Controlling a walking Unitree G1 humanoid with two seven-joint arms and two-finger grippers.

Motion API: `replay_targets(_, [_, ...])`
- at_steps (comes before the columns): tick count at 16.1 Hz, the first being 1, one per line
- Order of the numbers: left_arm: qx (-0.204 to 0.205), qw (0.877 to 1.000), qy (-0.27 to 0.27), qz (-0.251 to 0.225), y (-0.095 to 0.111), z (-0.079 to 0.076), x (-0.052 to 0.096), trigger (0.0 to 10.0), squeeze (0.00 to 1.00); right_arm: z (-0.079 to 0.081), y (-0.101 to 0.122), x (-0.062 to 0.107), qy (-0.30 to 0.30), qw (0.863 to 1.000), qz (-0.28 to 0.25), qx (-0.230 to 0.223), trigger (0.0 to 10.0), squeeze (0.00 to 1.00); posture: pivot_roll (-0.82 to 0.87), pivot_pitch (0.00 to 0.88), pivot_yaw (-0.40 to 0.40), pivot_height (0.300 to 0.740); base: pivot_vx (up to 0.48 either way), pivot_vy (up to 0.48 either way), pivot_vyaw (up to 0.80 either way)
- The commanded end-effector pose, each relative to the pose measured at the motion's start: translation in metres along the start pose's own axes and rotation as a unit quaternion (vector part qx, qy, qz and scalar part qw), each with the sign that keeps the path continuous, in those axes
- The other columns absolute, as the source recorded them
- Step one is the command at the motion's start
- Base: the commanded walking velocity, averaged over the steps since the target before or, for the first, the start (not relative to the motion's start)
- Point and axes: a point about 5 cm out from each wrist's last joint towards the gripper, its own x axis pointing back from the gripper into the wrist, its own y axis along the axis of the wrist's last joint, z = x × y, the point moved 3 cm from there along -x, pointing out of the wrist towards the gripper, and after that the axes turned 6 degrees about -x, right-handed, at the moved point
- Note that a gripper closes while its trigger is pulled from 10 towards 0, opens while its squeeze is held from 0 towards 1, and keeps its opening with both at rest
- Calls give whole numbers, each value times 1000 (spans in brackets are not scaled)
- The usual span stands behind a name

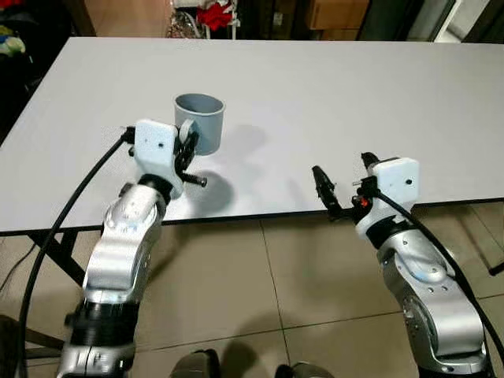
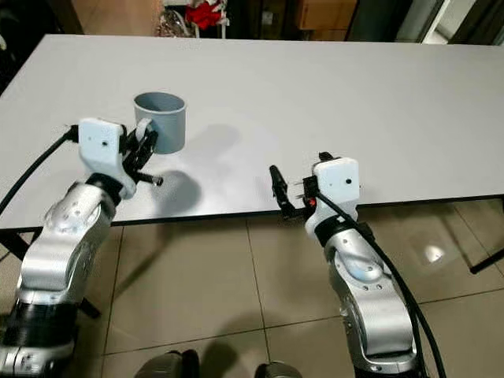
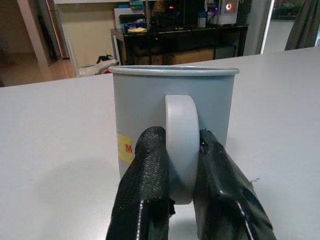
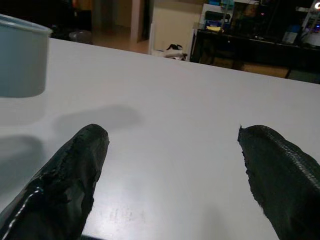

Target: Setting the table

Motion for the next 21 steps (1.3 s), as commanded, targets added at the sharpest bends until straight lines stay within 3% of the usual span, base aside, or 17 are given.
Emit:
replay_targets(1, [2, 1000, 3, 6, 0, 5, -4, 10000, 0, 3, -1, 1, 9, 1000, 3, -2, 10000, 0, -37, 68, 16, 740, 0, 0, 0])
replay_targets(6, [-7, 999, 10, 36, -11, 13, -28, 10000, 0, 9, -2, 3, 48, 999, 12, -9, 10000, 0, -53, 52, 13, 740, 0, 0, 0])
replay_targets(7, [-6, 999, 9, 45, -14, 13, -39, 10000, 0, 10, -5, 4, 70, 997, 24, -5, 10000, 0, -61, 48, 4, 740, 0, 0, 0])
replay_targets(9, [16, 996, 43, 73, -26, 21, -53, 10000, 0, 9, -10, 5, 92, 995, 38, 14, 10000, 0, -79, 47, 6, 740, 0, 0, 0])
replay_targets(10, [47, 993, 75, 81, -34, 29, -55, 10000, 0, 7, -12, 5, 91, 995, 41, 16, 10000, 0, -83, 46, 5, 740, 0, 0, 0])
replay_targets(12, [87, 987, 107, 79, -42, 37, -57, 10000, 0, 4, -14, 4, 88, 995, 44, 15, 10000, 0, -100, 45, -8, 740, 0, 0, 0])
replay_targets(18, [74, 987, 94, 106, -72, 22, -56, 10000, 0, 6, -16, 1, 111, 992, 54, 19, 10000, 0, -133, 51, -53, 740, 0, 0, 0])
replay_targets(21, [54, 989, 86, 111, -78, 19, -54, 10000, 0, 6, -17, 2, 113, 992, 57, 20, 10000, 0, -142, 50, -61, 740, 0, 0, 0])
